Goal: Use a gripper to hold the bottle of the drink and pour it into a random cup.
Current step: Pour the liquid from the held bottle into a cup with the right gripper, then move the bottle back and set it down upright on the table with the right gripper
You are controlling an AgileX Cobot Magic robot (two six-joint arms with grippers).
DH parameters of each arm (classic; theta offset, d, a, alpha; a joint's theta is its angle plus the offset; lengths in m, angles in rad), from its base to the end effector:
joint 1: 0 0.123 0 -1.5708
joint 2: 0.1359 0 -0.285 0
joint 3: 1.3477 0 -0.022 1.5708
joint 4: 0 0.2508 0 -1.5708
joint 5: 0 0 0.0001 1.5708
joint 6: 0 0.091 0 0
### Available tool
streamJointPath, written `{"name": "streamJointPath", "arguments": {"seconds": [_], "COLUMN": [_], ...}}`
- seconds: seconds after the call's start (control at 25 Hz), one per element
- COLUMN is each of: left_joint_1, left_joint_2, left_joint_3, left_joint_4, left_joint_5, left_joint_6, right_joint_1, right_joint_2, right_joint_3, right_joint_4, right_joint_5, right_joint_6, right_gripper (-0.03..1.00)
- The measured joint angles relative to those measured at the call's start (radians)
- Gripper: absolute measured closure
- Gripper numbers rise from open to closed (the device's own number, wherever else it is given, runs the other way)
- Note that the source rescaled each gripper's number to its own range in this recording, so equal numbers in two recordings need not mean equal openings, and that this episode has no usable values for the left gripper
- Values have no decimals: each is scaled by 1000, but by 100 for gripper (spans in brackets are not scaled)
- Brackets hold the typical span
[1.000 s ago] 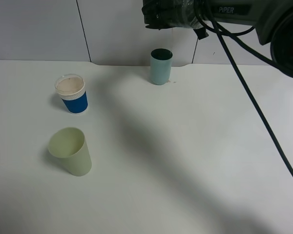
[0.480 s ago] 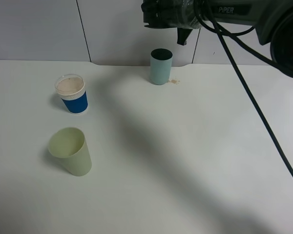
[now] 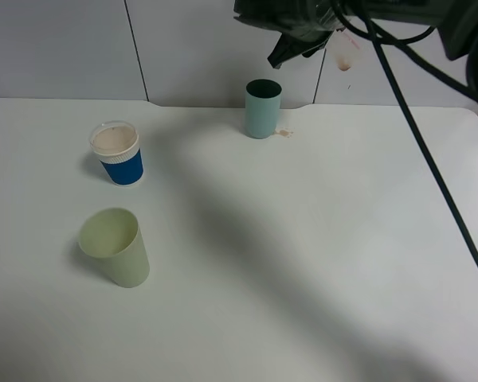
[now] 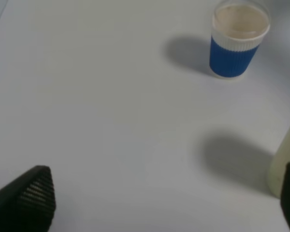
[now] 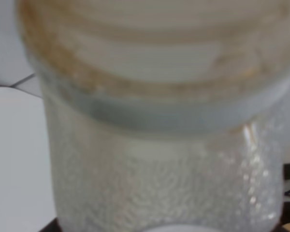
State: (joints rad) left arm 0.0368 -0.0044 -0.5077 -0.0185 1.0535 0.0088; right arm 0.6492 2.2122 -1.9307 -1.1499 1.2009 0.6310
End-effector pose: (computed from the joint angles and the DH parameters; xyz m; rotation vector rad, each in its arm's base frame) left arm -0.0061 -0.0017 0.2800 -0.0274 2.0247 0.0068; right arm 0.4258 0.2259 0.2589 -0.4077 2.1402 -0.9616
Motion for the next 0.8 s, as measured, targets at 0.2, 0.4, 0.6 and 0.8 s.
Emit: {"name": "streamJointPath", "arguments": {"seconds": [0.2,0.4,0.6,0.8], "left_joint_1": [0,0,0,0], "left_joint_2": [0,0,0,0], "left_joint_3": [0,0,0,0], "left_joint_4": [0,0,0,0], "left_joint_5": [0,0,0,0], "left_joint_6": [0,0,0,0], "right_joint_1": [18,39,61,74], "right_joint_2": [-81,-158,-233,-297], "right_joint_3": [0,0,0,0], "right_joint_4": [35,80,156,291], "right_joint_5": [0,1,0,-58], "right_joint_6": [28,53,72,78], "right_gripper": [97,97,97,97]}}
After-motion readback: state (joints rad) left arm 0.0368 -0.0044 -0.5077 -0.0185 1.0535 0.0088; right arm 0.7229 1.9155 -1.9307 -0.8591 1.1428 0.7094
